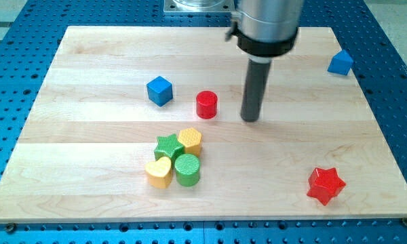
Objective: Push triangle and red star at the center
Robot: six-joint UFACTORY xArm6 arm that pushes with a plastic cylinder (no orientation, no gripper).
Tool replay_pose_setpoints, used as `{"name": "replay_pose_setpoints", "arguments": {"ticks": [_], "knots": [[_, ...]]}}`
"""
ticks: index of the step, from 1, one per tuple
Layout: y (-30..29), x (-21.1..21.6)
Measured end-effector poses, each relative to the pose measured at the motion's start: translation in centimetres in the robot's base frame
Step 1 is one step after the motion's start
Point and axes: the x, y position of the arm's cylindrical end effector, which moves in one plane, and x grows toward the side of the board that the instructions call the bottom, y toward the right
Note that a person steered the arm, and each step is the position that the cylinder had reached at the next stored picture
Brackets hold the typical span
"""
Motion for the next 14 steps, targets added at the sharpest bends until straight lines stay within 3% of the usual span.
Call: {"name": "replay_pose_setpoints", "arguments": {"ticks": [1,2,3,4,5,6,7,8,9,10,11,12,13,14], "knots": [[-6.0,-2.2],[-5.7,-2.8],[4.6,-1.4],[17.7,3.9],[18.8,12.0],[11.4,13.7],[8.3,13.1],[9.3,16.3],[2.9,12.1],[-3.5,4.6],[5.1,11.6],[2.8,15.1],[-3.9,12.0],[-5.2,6.6]]}}
